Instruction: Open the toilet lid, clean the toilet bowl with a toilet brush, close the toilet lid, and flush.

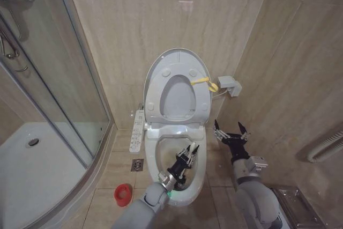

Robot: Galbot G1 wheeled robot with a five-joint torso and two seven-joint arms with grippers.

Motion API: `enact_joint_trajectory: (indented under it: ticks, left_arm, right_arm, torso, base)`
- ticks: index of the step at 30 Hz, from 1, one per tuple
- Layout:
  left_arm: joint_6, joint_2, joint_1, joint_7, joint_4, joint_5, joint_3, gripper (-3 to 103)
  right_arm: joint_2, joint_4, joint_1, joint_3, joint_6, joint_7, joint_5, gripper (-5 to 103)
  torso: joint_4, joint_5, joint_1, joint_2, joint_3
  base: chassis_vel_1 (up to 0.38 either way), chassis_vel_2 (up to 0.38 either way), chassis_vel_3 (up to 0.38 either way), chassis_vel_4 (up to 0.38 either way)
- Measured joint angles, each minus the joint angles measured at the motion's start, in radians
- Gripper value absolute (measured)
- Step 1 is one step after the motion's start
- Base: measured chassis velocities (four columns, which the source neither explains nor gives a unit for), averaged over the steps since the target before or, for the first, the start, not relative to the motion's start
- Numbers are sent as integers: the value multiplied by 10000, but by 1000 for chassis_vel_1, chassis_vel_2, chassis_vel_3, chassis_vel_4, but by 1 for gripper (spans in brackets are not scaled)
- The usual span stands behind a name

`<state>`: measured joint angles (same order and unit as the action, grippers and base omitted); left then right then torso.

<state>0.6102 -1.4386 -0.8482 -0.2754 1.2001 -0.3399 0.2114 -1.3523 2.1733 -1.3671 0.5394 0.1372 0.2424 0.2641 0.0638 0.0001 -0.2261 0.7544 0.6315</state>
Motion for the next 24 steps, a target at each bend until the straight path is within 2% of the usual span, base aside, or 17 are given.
enact_joint_trajectory:
  ticks: [5,8,13,15,18,24]
  left_arm:
    - [-172,-85,10,124,743,-92,190,22]
    - [-189,-110,-16,129,790,-119,254,22]
    - [40,-89,-77,-99,6,-16,200,21]
    - [301,-90,-29,-236,-546,11,101,21]
    - [371,-91,49,-245,-671,32,-27,21]
    - [-21,-116,189,-15,233,-148,26,21]
  right_arm:
    - [0,0,0,0,0,0,0,100]
    - [0,1,0,0,0,0,0,100]
    - [0,0,0,0,0,0,0,100]
    - [0,0,0,0,0,0,0,100]
    - [0,0,0,0,0,0,0,100]
    - [0,0,0,0,0,0,0,100]
  torso:
    - [4,0,0,0,0]
    - [5,-1,0,0,0]
    - [1,-1,0,0,-1]
    - [2,-5,1,2,-2]
    - [4,-3,1,2,-2]
    - [5,0,0,1,1]
  base:
    - [0,0,0,0]
    - [0,0,0,0]
    - [0,0,0,0]
    - [0,0,0,0]
    - [0,0,0,0]
    - [0,0,0,0]
